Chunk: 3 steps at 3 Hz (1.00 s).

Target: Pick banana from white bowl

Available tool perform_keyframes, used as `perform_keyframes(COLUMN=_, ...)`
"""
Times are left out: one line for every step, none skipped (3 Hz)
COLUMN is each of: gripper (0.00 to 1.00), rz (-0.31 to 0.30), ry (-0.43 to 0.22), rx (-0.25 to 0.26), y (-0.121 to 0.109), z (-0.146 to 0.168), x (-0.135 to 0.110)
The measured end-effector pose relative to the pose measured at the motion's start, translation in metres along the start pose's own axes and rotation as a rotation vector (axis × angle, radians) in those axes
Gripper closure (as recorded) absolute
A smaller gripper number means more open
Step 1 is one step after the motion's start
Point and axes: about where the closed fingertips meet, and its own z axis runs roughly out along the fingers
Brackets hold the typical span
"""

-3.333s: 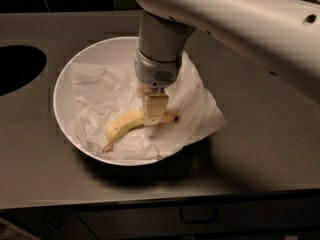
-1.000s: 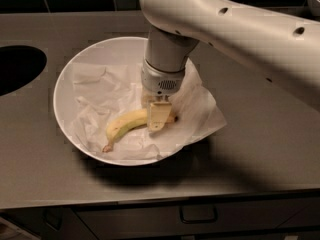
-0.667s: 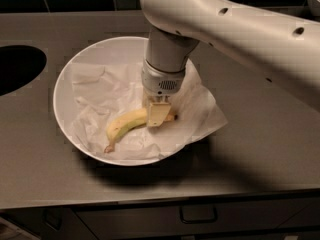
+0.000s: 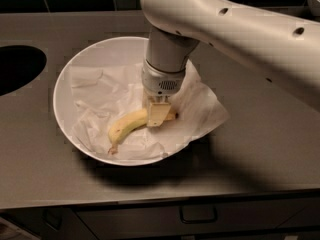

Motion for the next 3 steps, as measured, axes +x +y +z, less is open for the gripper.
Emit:
perform_keyframes(gripper=1.0, rz=-0.013, ry=-0.002, rx=0.02, y=0.0, z=-0.01, x=-0.004)
perform_keyframes(gripper=1.0, rz=-0.036, ry=0.012, rx=0.061, y=0.0, z=-0.028, x=-0.013)
perform_keyframes(gripper=1.0, rz=-0.053, ry=0.033, rx=0.13, y=-0.001, z=-0.054, x=-0.02)
